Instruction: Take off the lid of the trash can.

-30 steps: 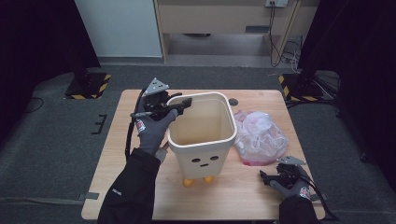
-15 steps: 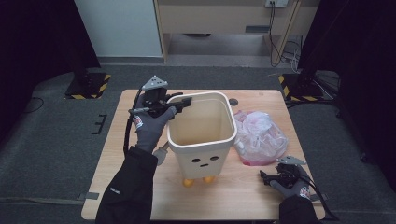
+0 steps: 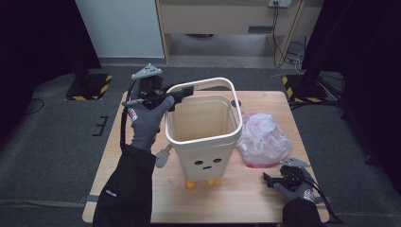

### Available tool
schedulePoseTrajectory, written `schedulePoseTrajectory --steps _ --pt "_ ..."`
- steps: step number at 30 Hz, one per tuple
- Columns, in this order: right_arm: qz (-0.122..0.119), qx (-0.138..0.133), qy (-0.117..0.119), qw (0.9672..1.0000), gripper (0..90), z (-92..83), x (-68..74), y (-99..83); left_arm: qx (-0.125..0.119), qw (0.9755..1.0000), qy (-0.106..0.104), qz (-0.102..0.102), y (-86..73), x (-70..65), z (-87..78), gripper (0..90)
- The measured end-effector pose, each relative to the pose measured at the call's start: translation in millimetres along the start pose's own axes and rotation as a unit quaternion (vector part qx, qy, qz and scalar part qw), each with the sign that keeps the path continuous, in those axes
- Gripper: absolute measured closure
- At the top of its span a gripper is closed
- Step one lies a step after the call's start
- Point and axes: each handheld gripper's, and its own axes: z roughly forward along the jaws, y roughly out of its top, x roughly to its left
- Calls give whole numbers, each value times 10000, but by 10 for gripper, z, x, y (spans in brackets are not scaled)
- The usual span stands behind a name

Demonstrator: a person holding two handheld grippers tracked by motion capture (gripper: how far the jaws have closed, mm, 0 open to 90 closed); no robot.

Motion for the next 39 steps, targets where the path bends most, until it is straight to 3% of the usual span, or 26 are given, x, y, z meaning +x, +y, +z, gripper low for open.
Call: schedulePoseTrajectory --steps 7,9,11,12,15,16,23,27,32,33,34,37,38,39 --pt "15 9 3 10000 18 -1 3 0 -362 9989 137 262 46 -89 -308 551" --pt "22 11 5 10000 18 -1 4 0 -586 9974 202 354 52 -119 -486 551" --pt "8 8 2 10000 18 -1 2 0 -653 9968 232 389 47 -123 -550 551" --pt "0 13 -2 10000 18 -1 1 0 -789 9954 310 435 28 -118 -676 551" --pt "-6 7 -6 10000 18 -1 0 0 -891 9940 436 469 7 -91 -806 551" --pt "-11 10 -12 10000 18 0 -1 -1 -987 9926 550 445 -21 -38 -932 550" --pt "-4 8 -7 10000 18 -1 0 0 -1145 9892 878 266 -179 215 -1247 550" --pt "-6 6 -8 10000 18 0 0 0 -1321 9843 1159 141 -328 425 -1394 550" --pt "-5 7 -7 10000 18 -1 0 0 -1303 9784 1601 -84 -534 673 -1506 550" --pt "-7 7 -7 10000 18 0 0 0 -1321 9757 1742 -165 -615 770 -1536 550" --pt "-5 7 -7 10000 18 -1 0 0 -1321 9757 1742 -165 -615 770 -1536 550" --pt "-5 7 -7 10000 18 -1 0 0 -1322 9707 1993 -219 -738 897 -1585 550" --pt "-6 7 -7 10000 18 0 0 0 -1347 9678 2107 -283 -821 978 -1621 550" --pt "-6 7 -7 10000 18 0 0 0 -1347 9678 2107 -283 -821 978 -1621 550"
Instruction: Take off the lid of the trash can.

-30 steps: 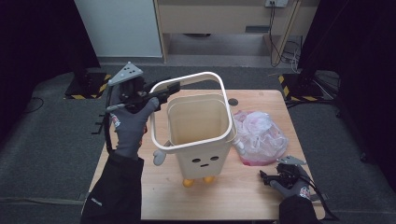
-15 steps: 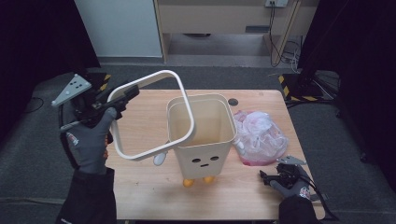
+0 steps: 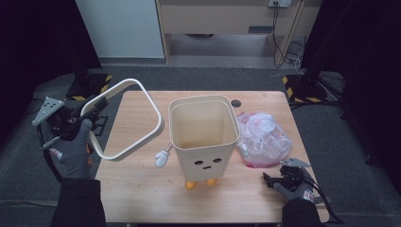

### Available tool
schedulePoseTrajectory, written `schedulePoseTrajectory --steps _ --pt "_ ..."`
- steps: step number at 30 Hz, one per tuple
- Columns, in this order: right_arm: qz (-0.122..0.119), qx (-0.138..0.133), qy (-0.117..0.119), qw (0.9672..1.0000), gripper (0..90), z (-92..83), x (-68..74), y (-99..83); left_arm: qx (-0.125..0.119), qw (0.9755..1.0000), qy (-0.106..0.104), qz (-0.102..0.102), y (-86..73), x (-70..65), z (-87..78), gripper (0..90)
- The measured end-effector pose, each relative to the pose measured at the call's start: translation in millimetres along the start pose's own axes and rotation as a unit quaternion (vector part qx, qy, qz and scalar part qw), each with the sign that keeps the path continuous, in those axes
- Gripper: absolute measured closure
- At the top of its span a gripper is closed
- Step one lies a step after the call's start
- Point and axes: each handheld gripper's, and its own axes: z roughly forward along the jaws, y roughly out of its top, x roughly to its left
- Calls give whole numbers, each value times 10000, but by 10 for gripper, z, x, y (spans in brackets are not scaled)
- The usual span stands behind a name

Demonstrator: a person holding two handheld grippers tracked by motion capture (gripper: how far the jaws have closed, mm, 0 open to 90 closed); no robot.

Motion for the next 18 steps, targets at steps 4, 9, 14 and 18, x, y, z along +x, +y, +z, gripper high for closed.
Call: schedulePoseTrajectory --steps 4,9,14,18 --pt "1 0 0 10000 18 0 0 0 102 9995 300 95 -139 147 -28 550" --pt "-1 0 -1 10000 18 0 0 0 293 9978 586 128 -407 272 -3 550" --pt "2 -1 0 10000 18 0 0 0 572 9960 675 112 -725 322 100 550" --pt "0 1 -1 10000 18 0 0 0 832 9936 753 139 -978 329 195 550"
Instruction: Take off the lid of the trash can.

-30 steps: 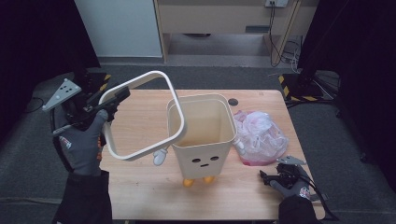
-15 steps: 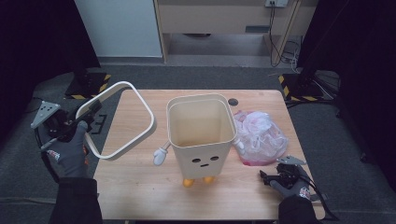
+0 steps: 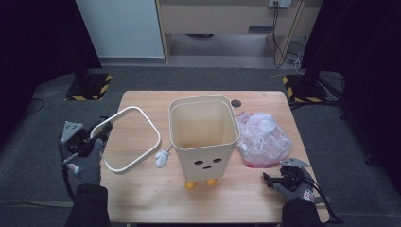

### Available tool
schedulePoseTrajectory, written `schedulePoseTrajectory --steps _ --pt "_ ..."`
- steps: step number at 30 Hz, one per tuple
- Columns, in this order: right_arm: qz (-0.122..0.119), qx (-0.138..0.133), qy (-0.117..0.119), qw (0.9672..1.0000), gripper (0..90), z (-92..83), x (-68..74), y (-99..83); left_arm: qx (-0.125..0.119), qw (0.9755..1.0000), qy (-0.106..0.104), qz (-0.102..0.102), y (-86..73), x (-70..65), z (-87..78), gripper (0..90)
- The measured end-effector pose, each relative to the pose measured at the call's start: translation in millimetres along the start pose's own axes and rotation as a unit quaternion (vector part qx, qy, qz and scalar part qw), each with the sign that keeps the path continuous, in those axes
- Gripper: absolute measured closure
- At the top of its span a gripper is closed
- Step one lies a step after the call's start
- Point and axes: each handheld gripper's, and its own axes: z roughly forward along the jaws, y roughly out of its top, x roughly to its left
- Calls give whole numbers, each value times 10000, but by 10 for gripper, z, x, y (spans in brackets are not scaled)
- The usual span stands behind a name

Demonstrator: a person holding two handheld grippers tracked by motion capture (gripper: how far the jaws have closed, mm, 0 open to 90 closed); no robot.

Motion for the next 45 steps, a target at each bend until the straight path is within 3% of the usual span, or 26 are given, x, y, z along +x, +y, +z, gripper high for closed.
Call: schedulePoseTrajectory --steps 11,15,17,20,24,29,36,39,42,45 --pt "-7 -1 2 10000 18 0 0 0 480 9987 62 181 -499 -112 301 549" --pt "-8 -7 16 10000 18 0 1 0 753 9970 21 182 -718 -152 409 548" --pt "-2 -7 22 10000 18 1 3 0 982 9950 33 190 -798 -147 469 548" --pt "-12 -8 25 10000 18 0 2 0 1041 9943 73 213 -835 -159 492 546" --pt "5 -3 50 10000 18 -1 7 1 1344 9900 54 432 -914 -230 547 544" --pt "-44 0 55 10000 18 2 4 3 1419 9890 4 425 -958 -267 579 544" --pt "-75 9 91 9999 19 9 1 8 1631 9853 56 506 -1039 -267 587 530" --pt "-76 -18 62 10000 39 4 1 9 1747 9828 81 591 -1060 -275 599 484" --pt "-57 -44 25 10000 57 -2 8 5 1725 9833 58 583 -1056 -293 593 461" --pt "-76 -71 20 9999 72 -6 9 1 1886 9797 77 673 -1070 -306 595 410"
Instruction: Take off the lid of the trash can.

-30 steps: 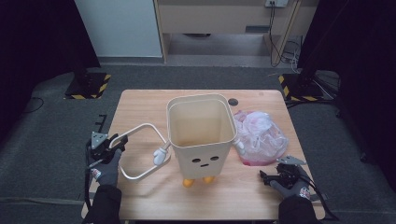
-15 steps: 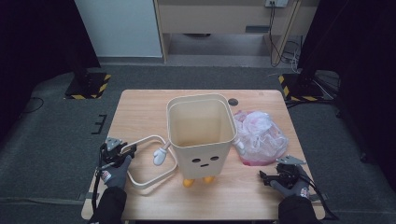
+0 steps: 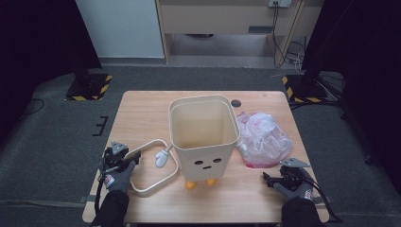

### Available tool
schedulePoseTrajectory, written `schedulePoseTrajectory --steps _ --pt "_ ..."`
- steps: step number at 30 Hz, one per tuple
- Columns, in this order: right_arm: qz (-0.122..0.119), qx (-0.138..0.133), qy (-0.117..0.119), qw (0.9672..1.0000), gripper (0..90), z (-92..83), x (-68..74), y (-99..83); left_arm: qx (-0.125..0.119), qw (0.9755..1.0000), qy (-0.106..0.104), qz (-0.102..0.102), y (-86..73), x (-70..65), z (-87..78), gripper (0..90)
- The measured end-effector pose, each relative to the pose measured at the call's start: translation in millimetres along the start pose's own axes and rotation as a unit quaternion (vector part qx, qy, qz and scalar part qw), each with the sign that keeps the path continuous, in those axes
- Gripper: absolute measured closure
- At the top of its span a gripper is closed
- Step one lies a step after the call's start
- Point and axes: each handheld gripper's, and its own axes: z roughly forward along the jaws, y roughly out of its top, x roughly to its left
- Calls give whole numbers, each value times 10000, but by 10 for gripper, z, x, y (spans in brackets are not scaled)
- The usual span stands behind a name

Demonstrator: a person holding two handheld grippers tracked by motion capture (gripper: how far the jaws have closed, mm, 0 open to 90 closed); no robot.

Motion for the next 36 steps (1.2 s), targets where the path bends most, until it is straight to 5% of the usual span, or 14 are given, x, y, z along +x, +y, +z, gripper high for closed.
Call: schedulePoseTrajectory --steps 6,17,22,36 --pt "49 -1 16 10000 72 -3 11 -1 282 9996 77 19 -35 -13 51 293" --pt "40 57 45 10000 46 4 29 3 371 9991 199 -18 -56 -28 59 155" --pt "57 -136 18 9999 205 -27 40 -9 435 9988 209 -24 -58 -33 60 95" --pt "226 -739 -57 9970 212 -254 42 69 477 9986 216 -25 -60 -44 61 68"
